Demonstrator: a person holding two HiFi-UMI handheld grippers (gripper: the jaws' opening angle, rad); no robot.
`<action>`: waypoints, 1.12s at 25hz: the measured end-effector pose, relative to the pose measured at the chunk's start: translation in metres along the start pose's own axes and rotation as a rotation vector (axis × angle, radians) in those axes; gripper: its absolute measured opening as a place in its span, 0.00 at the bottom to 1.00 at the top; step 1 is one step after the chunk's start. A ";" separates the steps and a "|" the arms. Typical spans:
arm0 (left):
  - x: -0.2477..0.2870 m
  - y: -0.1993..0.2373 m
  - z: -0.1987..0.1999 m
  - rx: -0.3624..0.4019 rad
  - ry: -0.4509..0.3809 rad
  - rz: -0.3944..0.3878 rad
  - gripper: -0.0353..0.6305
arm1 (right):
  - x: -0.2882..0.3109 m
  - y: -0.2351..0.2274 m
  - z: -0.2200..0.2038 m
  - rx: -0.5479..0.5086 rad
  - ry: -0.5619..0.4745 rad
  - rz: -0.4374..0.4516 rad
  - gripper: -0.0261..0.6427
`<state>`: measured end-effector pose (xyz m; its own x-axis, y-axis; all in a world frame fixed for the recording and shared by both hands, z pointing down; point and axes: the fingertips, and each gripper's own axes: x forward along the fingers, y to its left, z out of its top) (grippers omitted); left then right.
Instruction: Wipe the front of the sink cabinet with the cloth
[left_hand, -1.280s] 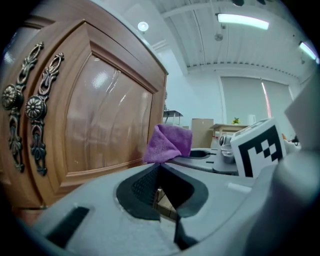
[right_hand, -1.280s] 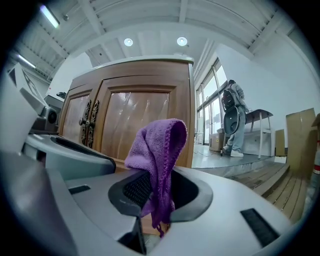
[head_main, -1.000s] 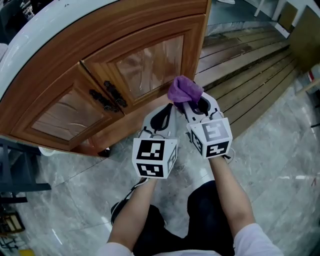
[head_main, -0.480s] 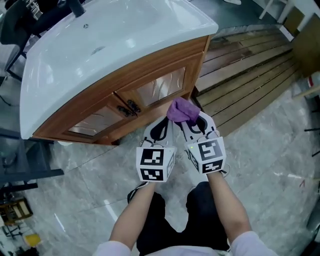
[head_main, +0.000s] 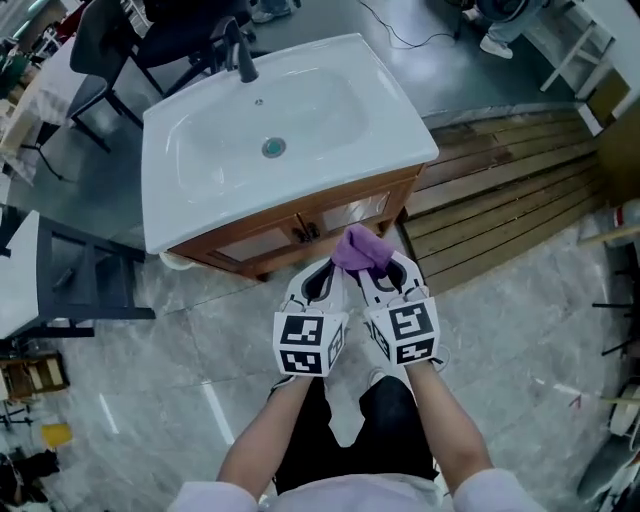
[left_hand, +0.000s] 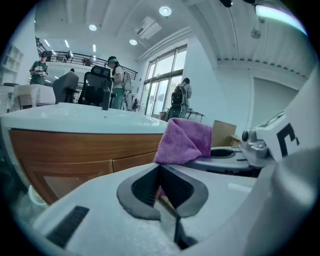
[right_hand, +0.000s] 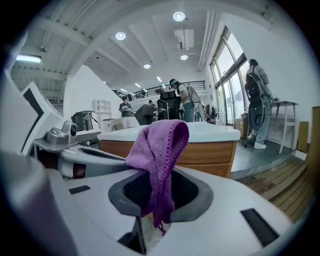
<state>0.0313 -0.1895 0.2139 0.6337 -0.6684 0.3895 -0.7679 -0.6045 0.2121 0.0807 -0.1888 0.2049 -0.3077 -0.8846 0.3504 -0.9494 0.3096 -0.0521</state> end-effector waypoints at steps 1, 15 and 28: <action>-0.010 -0.001 0.010 -0.008 -0.001 0.016 0.06 | -0.005 0.005 0.011 0.001 0.005 0.015 0.15; -0.136 -0.061 0.102 -0.030 -0.068 0.180 0.06 | -0.112 0.064 0.118 -0.029 -0.022 0.200 0.15; -0.193 -0.104 0.100 -0.036 -0.135 0.269 0.06 | -0.172 0.089 0.133 -0.080 -0.073 0.294 0.15</action>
<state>-0.0014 -0.0407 0.0275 0.4117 -0.8555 0.3140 -0.9113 -0.3837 0.1494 0.0412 -0.0559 0.0163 -0.5748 -0.7748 0.2631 -0.8121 0.5797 -0.0669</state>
